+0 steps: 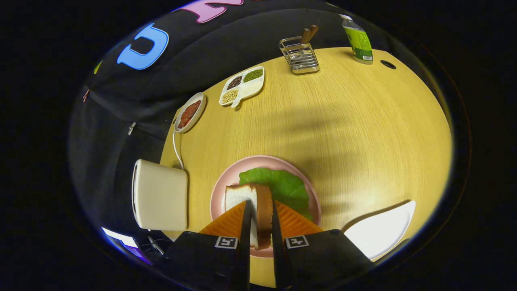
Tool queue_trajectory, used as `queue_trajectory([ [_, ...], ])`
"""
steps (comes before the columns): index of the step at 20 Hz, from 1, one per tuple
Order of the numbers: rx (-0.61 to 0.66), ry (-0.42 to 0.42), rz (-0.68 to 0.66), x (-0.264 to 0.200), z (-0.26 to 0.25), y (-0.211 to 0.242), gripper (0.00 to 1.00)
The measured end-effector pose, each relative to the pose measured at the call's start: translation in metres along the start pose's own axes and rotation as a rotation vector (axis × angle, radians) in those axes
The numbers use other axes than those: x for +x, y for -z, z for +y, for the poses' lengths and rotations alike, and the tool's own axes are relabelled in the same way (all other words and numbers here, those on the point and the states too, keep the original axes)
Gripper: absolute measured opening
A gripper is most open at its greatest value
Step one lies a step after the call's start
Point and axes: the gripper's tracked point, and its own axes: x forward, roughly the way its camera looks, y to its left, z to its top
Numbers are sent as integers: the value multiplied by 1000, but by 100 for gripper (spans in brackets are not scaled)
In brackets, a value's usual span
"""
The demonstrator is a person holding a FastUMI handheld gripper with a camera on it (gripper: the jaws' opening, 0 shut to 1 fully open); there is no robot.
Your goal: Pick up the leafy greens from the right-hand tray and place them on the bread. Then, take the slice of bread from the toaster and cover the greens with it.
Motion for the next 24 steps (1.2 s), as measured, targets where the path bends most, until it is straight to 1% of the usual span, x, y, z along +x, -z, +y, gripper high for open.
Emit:
queue_trajectory([
  [1,-17,20,-3,-1,-4,1,28],
  [2,-38,43,-3,2,-10,1,34],
  [4,-78,75,-4,4,-15,3,37],
  [8,-152,148,-10,7,-28,6,52],
  [10,-182,164,-22,7,-29,5,59],
  [15,-298,209,-87,0,-26,0,72],
  [17,-348,243,-115,-5,-28,-2,78],
  [18,-367,256,-125,-7,-28,-5,95],
  [19,-379,259,-137,-7,-27,-4,100],
  [22,-409,251,-188,-18,-18,-12,100],
  [24,-433,228,-225,-28,-8,-18,100],
])
